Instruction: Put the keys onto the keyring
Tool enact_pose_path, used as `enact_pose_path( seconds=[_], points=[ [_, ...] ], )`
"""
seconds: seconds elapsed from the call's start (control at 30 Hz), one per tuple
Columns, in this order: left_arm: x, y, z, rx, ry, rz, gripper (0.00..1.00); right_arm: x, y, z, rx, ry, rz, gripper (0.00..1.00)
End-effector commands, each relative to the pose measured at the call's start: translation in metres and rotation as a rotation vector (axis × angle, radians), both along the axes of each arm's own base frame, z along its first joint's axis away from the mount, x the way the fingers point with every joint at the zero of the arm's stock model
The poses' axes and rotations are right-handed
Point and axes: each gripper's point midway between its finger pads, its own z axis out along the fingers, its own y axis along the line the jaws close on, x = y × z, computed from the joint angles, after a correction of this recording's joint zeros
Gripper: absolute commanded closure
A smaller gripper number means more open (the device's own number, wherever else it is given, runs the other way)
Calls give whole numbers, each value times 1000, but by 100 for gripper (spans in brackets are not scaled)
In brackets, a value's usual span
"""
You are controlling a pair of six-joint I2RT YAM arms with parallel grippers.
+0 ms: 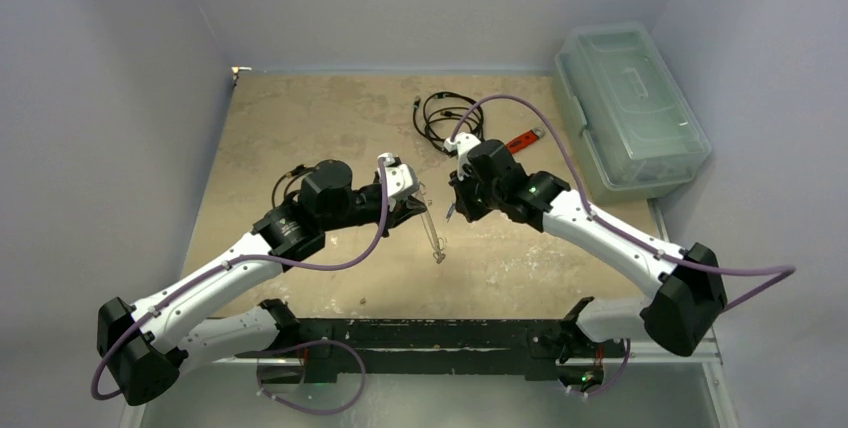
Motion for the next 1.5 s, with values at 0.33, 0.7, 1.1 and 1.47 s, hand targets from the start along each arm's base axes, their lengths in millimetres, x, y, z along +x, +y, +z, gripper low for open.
enact_pose_path(
  seconds=[0.33, 0.7, 1.1, 1.47],
  points=[
    [-8, -2, 34, -74, -103, -51, 100, -29, 11, 76, 149, -202, 288, 100],
    [-9, -4, 33, -73, -95, -65, 100, -50, 11, 106, 234, -306, 404, 100],
    [-7, -7, 27, -60, -72, -62, 100, -60, 17, 121, 303, -333, 454, 100],
    [-5, -8, 25, -55, -66, -58, 100, -66, 28, 130, 332, -338, 512, 100]
  ],
)
